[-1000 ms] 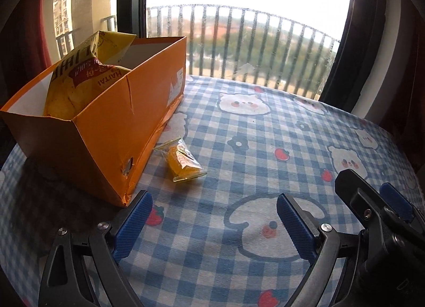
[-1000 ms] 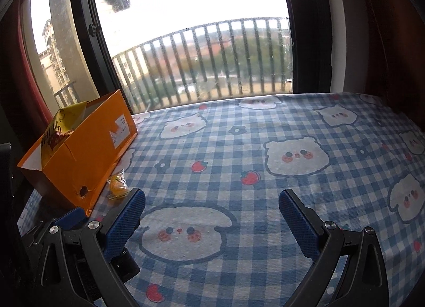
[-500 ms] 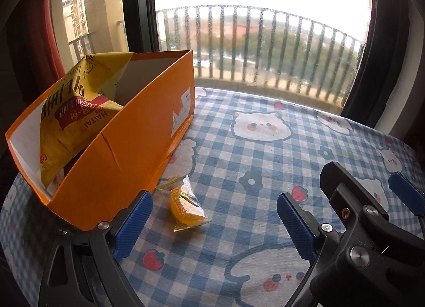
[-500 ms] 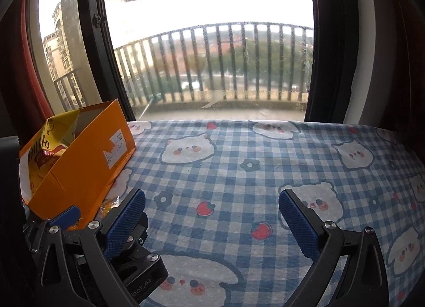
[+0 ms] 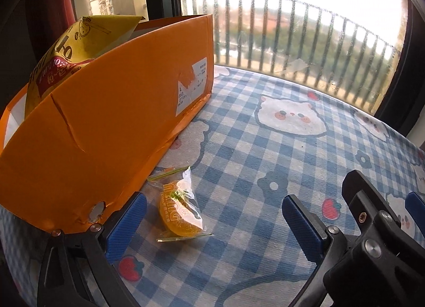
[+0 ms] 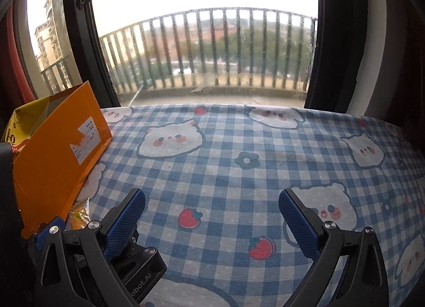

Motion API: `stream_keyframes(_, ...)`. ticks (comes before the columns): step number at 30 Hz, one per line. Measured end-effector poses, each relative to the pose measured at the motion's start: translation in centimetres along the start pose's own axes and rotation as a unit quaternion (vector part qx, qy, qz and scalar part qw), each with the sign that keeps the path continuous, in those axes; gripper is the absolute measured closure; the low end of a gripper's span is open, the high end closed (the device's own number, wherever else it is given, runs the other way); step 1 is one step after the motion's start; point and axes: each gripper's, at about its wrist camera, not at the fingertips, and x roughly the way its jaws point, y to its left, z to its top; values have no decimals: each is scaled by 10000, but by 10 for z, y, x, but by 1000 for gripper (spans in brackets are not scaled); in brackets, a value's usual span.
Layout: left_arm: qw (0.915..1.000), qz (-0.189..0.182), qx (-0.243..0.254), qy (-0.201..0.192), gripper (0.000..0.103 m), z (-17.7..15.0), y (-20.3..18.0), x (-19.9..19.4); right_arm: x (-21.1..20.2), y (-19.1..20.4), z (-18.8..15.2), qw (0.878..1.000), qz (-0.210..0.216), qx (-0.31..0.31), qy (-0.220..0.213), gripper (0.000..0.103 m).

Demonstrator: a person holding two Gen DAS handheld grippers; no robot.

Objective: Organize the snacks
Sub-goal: 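Grasp the small yellow candy packet with the left tool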

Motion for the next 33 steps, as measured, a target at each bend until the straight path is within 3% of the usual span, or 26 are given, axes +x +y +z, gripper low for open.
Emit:
stream_keyframes(8, 9999, -87, 44, 134, 9, 0, -5, 15, 13, -5, -1, 9999, 104, 49, 61, 1)
stream_keyframes(18, 9942, -664, 838, -66, 54, 3, -16, 8, 17, -9, -2, 9993, 286, 131, 182, 1)
stream_keyframes(33, 9841, -1003, 1467, -55, 58, -29, -10, -18, 6, -4, -31, 9981, 249, 146, 551, 1)
